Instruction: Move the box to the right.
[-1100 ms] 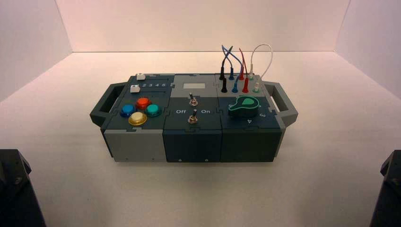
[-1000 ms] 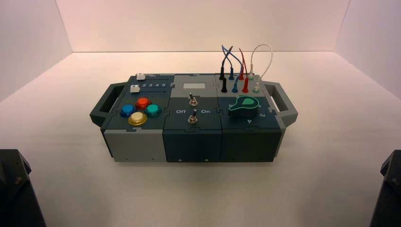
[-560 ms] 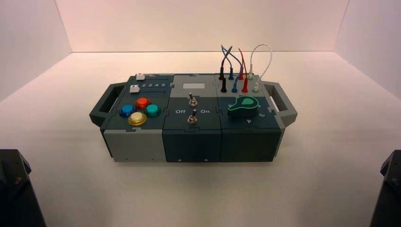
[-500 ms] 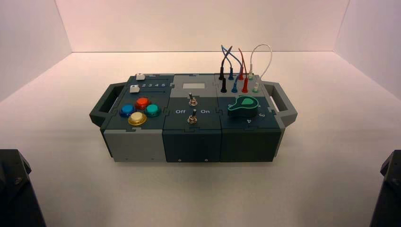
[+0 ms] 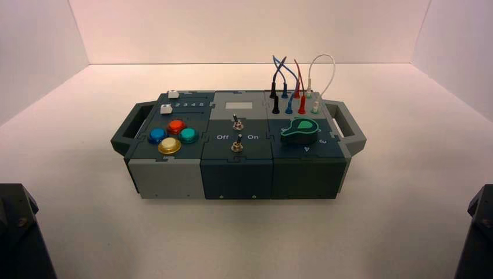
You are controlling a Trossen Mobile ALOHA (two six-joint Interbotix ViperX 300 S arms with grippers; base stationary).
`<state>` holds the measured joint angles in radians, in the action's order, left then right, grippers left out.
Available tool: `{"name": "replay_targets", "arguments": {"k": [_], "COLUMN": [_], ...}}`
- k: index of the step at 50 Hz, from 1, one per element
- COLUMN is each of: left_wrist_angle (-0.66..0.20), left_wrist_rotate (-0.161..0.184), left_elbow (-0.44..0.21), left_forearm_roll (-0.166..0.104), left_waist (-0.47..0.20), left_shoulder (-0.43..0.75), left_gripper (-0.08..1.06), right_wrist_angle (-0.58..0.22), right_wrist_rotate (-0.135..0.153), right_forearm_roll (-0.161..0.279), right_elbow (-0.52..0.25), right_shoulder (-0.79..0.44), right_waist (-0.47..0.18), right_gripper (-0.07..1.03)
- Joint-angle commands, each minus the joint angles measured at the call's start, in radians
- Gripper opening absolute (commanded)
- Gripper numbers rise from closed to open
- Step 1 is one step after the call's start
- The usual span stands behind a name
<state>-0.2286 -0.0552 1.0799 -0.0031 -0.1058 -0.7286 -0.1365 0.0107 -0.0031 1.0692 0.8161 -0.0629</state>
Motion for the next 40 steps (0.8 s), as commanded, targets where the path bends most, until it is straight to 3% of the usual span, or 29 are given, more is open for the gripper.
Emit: {"name": "replay_targets", "arguments": {"k": [1, 9, 13, 20, 24, 40], "left_wrist_angle": [-0.066, -0.176, -0.261, -0.304, -0.307, -0.371], "left_wrist_rotate": [-0.003, -0.003, -0.003, -0.002, 0.005, 0.008], "left_elbow": [-0.049, -0.083, -0.109, -0.12, -0.121, -0.1], "left_forearm_roll": [0.0, -0.002, -0.002, -0.005, -0.017, -0.017], "left_waist": [-0.02, -0.049, -0.072, -0.086, -0.101, -0.106], "left_shoulder": [0.031, 0.095, 0.16, 0.227, 0.244, 0.339], "left_gripper": [-0.03, -0.03, -0.03, -0.03, -0.03, -0.03], "right_wrist_angle": [-0.041, -0.133, -0.233, -0.39, -0.426, -0.492], "right_wrist_rotate": [0.003, 0.009, 0.012, 0.012, 0.012, 0.014], "right_forearm_roll": [0.0, -0.003, -0.002, 0.002, 0.014, 0.023], "right_elbow": [-0.048, -0.063, -0.084, -0.095, -0.081, -0.071], "right_shoulder": [-0.017, -0.023, -0.023, -0.023, -0.015, -0.005], "right_waist": [-0.046, -0.124, -0.176, -0.193, -0.204, -0.227], "right_gripper": [-0.02, -0.02, -0.02, -0.02, -0.02, -0.02]}}
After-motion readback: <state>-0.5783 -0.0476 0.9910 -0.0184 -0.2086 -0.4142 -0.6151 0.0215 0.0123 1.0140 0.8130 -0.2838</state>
